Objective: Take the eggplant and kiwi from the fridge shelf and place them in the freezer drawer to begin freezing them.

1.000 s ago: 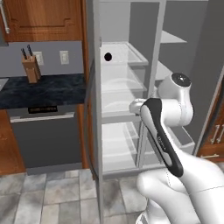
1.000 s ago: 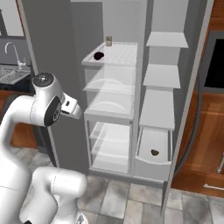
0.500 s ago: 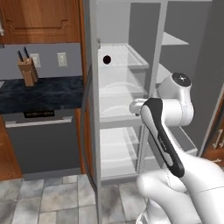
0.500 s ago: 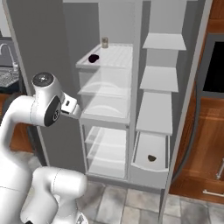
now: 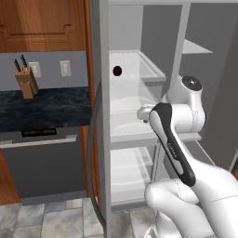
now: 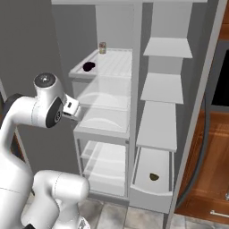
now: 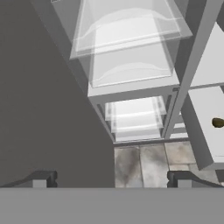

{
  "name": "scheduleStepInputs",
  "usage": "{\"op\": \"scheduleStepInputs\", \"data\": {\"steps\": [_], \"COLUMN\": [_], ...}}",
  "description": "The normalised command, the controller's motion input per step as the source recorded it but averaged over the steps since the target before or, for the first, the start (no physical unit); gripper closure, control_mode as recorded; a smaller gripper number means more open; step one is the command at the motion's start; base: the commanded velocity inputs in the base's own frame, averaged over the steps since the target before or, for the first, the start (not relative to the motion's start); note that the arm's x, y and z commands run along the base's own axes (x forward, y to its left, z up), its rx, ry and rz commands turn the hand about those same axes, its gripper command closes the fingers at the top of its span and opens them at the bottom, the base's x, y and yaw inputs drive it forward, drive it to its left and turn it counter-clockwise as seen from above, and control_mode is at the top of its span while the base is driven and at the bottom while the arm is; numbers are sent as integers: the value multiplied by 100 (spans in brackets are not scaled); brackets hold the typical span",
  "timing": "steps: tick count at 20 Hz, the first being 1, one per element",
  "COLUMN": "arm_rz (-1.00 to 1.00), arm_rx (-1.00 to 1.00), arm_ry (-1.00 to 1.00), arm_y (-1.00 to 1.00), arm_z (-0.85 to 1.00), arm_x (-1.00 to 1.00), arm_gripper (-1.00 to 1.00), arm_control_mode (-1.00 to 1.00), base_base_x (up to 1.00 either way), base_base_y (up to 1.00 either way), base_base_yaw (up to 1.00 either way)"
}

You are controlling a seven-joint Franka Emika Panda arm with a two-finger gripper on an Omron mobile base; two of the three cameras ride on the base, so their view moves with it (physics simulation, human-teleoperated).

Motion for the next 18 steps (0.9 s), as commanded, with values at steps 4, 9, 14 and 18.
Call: {"op": "scheduleStepInputs", "data": {"steps": [4, 9, 14, 18], "arm_rz": [0, 0, 0, 0], "arm_rx": [0, 0, 0, 0], "arm_ry": [0, 0, 0, 0], "arm_y": [0, 0, 0, 0], "arm_z": [0, 0, 0, 0], "arm_x": [0, 0, 0, 0], "arm_gripper": [-100, -100, -100, -100], "arm_control_mode": [100, 100, 100, 100], "base_base_x": [23, 27, 61, 46], "base_base_y": [23, 14, 4, 21], "base_base_yaw": [0, 0, 0, 0]}}
